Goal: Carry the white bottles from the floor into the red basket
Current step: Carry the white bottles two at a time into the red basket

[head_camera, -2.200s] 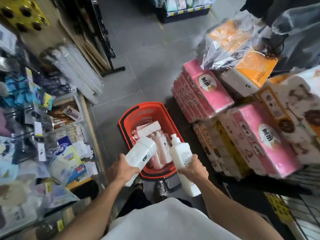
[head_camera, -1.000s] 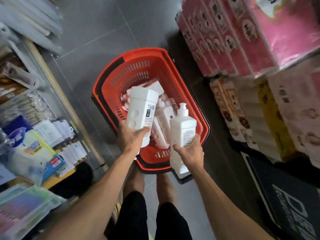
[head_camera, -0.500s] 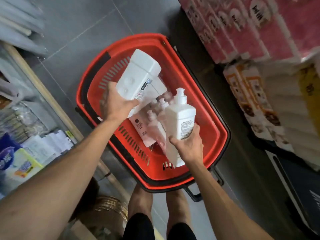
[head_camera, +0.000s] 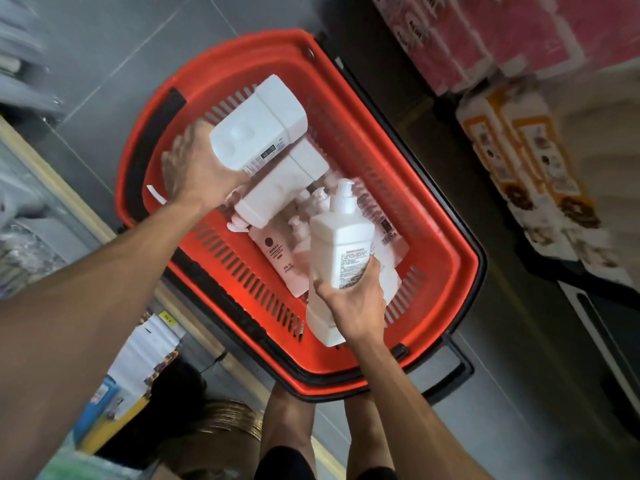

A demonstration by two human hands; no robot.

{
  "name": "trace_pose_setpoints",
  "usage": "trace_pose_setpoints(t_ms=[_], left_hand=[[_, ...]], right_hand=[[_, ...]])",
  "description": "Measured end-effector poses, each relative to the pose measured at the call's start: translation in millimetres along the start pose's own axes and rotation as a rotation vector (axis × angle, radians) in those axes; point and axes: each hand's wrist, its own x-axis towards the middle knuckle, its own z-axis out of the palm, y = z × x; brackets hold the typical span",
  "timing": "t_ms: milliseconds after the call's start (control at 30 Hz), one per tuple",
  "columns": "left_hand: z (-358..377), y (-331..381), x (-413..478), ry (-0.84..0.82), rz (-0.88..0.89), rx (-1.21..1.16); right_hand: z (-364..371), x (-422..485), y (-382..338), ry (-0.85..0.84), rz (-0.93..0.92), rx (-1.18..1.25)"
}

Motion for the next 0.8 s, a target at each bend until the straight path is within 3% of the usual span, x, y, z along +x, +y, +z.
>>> trace_pose_setpoints(t_ms=[233,300,800], left_hand=[[10.7,-17.1,9.5,0.039,0.132,0.002],[9.0,-19.1,13.9,0.036,0.1,-0.019],[25.9,-35.1,-32.6,-0.289,0.123,0.094]], right_hand=[[8.1,-4.3,4.0,-0.03,-0.009,-0.033],[10.2,-2.7,4.3,-0.034,-0.007,-0.04],[36.0,-5.2,-3.1,-0.036,0.008,-0.016]])
